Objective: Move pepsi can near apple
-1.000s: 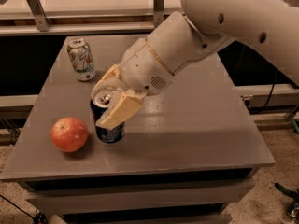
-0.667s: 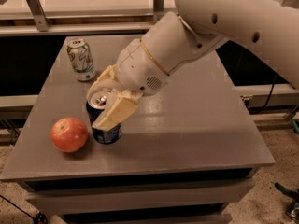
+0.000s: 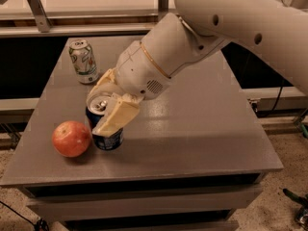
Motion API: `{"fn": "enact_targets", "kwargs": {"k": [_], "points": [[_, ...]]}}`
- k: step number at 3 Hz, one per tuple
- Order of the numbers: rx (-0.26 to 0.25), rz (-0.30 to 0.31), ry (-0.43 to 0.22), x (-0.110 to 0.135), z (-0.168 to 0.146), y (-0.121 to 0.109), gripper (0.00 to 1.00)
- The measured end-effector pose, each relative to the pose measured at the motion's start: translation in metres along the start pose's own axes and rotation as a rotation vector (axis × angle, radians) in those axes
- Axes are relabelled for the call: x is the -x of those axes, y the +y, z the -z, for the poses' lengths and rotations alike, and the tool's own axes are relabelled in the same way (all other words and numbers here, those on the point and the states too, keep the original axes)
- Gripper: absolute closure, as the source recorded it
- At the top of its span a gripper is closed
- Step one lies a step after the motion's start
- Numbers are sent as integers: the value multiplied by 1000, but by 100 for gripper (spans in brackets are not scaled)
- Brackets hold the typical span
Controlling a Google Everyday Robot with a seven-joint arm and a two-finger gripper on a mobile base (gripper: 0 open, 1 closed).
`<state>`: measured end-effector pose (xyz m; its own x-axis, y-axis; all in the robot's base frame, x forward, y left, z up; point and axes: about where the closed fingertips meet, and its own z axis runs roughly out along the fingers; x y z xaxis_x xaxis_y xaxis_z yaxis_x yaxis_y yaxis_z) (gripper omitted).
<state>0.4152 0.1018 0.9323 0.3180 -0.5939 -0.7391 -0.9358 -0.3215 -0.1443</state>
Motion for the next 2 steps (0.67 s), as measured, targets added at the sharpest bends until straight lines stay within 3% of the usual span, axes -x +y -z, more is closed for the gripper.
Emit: {"fn": "enact_targets", "kwargs": {"k": [1, 2], "points": [[1, 4, 2, 2, 0, 1, 12], [1, 8, 3, 4, -1, 2, 0]]}}
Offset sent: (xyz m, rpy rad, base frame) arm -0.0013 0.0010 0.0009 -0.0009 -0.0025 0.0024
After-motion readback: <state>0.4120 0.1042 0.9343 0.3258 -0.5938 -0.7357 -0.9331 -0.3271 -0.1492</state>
